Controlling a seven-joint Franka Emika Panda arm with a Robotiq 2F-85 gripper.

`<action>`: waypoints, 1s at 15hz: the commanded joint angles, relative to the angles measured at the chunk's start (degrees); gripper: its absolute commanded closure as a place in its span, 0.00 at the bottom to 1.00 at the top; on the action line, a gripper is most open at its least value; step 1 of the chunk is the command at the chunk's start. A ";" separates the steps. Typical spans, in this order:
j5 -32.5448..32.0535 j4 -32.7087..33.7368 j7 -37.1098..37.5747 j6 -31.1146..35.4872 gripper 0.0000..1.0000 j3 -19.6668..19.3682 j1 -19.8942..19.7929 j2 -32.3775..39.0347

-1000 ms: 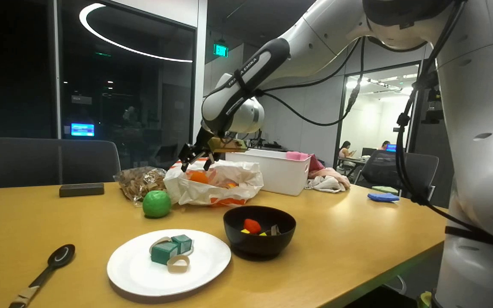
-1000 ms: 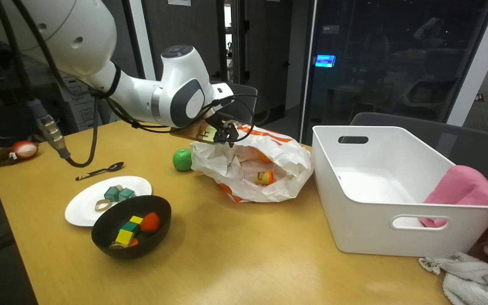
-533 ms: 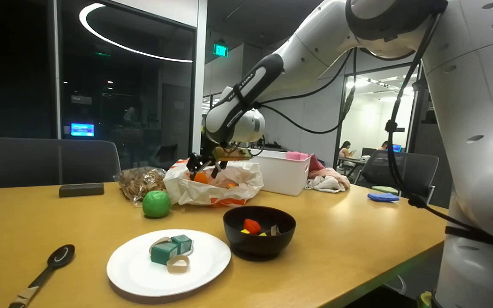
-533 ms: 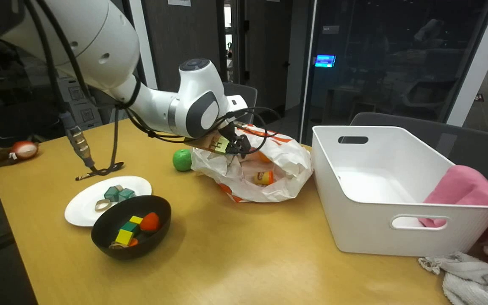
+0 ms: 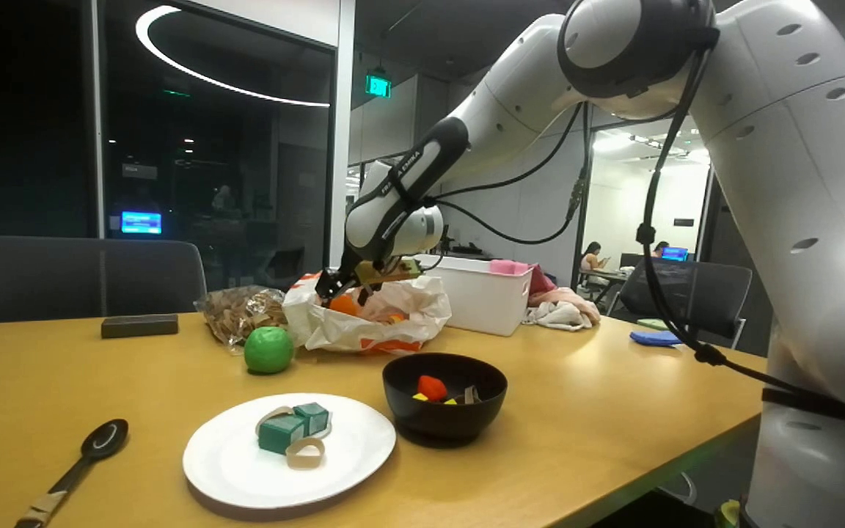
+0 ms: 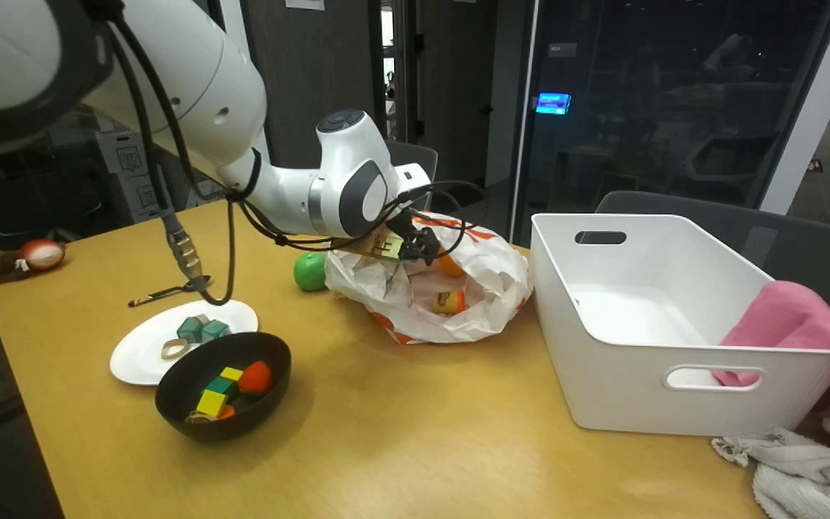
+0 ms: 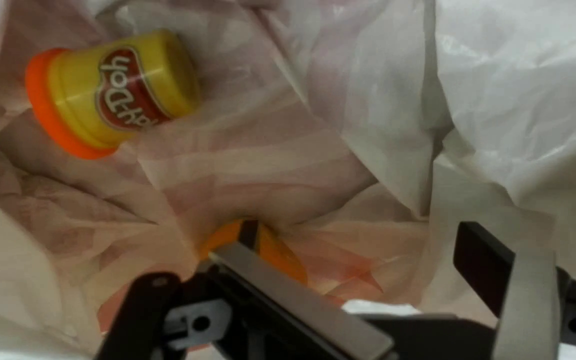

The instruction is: Remove the apple, orange and yellow container from the plastic bag.

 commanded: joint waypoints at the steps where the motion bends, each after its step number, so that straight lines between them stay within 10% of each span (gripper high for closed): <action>1: 0.08 8.05 4.74 1.26 0.00 -1.90 1.71 5.42; 15: -4.69 17.20 13.43 2.63 0.00 -15.68 10.60 14.24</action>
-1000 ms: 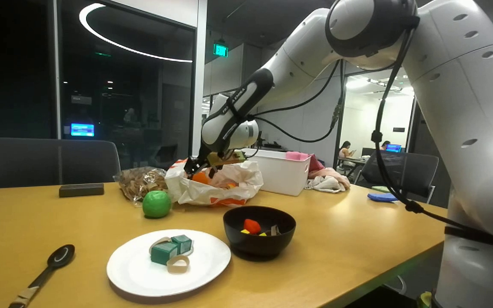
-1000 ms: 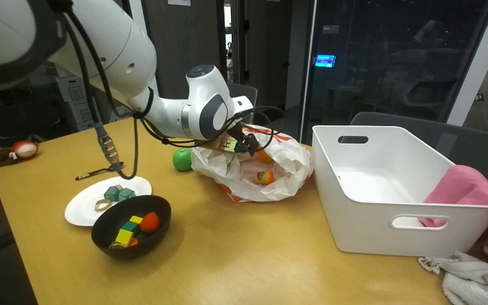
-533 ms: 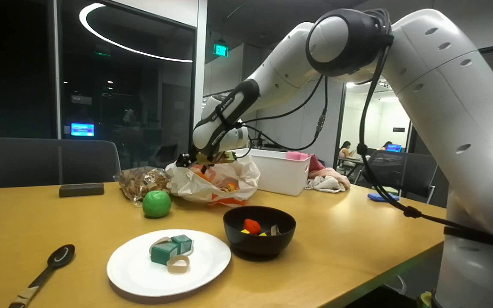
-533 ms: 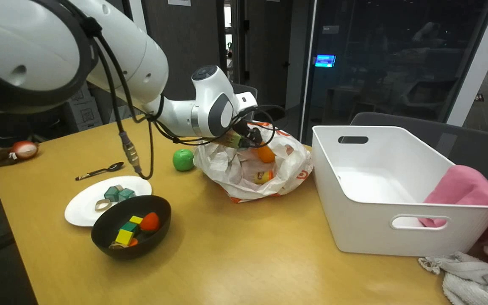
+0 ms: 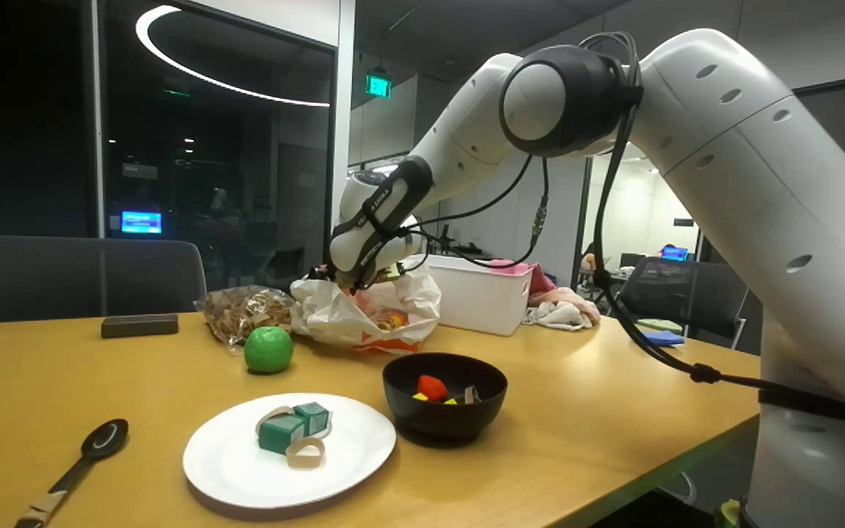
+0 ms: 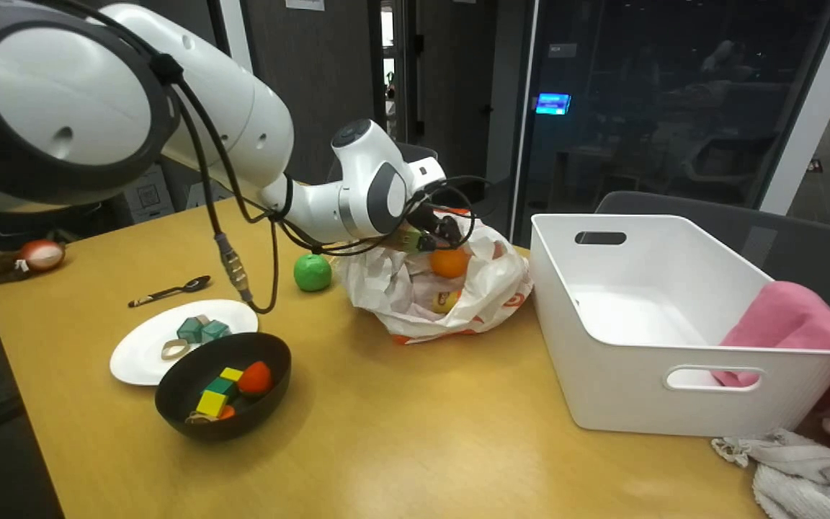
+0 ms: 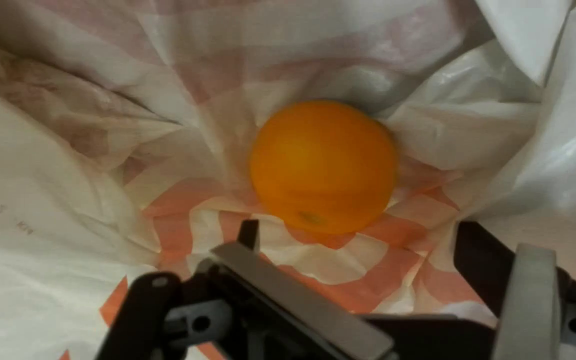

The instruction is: Remove the apple, orange and yellow container from the plastic bag.

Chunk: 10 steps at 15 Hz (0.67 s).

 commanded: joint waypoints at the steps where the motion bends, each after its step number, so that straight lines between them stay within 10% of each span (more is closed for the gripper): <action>1: -2.34 1.80 3.37 -0.91 0.00 -3.94 2.76 1.67; 4: -1.51 0.94 2.06 -3.23 0.00 -2.24 2.18 0.87; 10: -2.07 1.16 2.11 -4.93 0.57 -1.57 1.99 0.63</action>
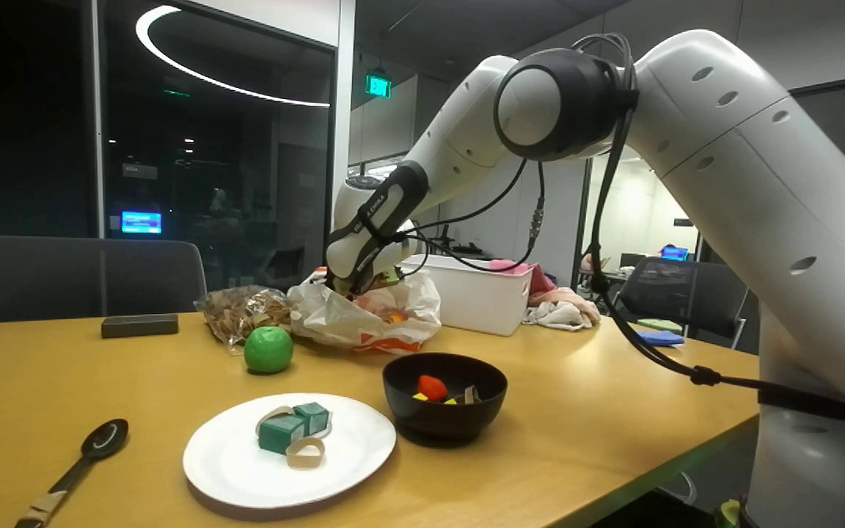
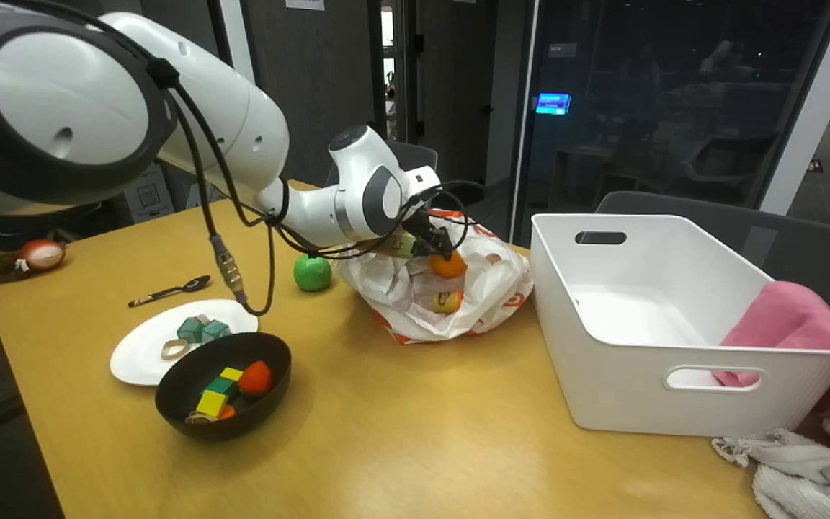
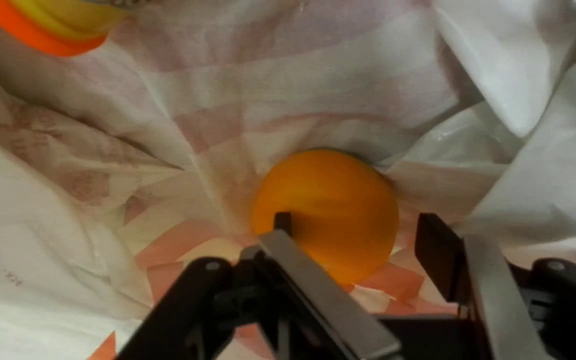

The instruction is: Remove the apple, orange and yellow container from the plastic bag.

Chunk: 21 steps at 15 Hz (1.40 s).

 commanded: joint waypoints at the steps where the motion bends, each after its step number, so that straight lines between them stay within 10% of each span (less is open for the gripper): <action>1: -1.64 1.16 1.07 -1.18 0.64 -0.12 0.07 -0.28; 4: -2.43 1.41 1.80 -1.03 0.88 -1.15 0.75 -0.36; 8: -5.03 1.54 2.04 -0.91 0.94 -2.41 1.91 -1.08; 9: -4.74 1.55 1.62 -1.58 0.70 -1.62 1.45 -1.29; 21: -5.81 1.45 -2.56 -3.76 0.00 1.67 -0.78 -2.13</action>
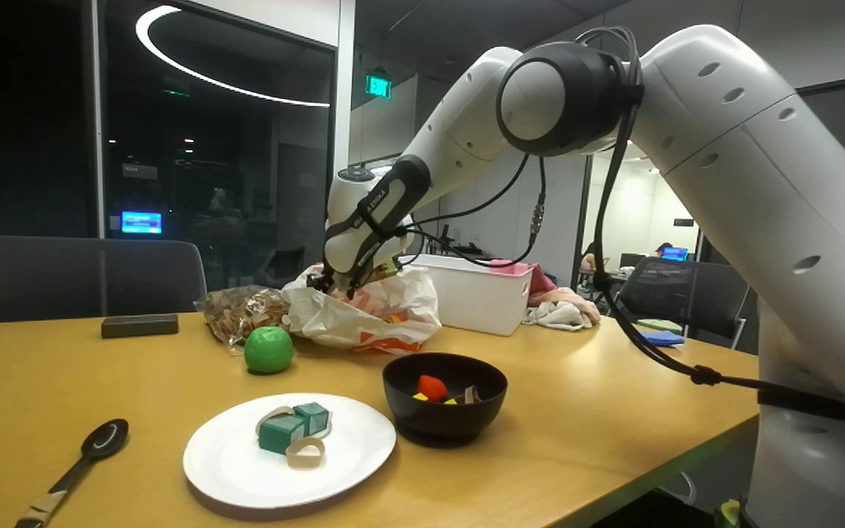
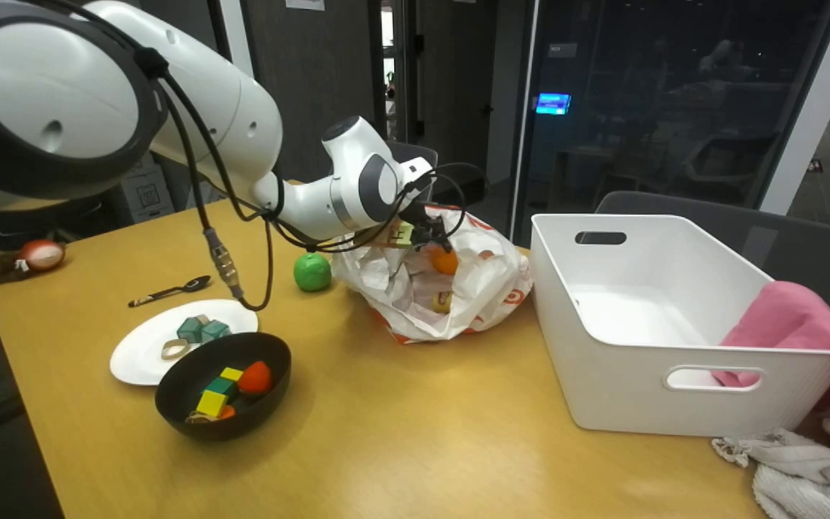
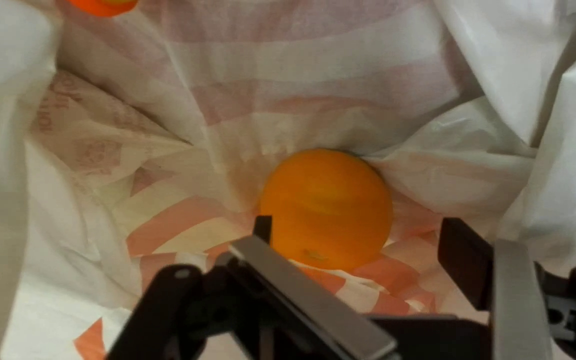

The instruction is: Remove the apple, orange and yellow container from the plastic bag.

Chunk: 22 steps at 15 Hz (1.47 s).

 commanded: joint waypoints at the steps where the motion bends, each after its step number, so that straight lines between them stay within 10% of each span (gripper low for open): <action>1: -1.17 0.97 -2.46 -1.00 0.00 2.32 -1.99 -0.77; 22: 1.27 13.71 -11.37 -8.35 0.00 11.11 -10.26 7.14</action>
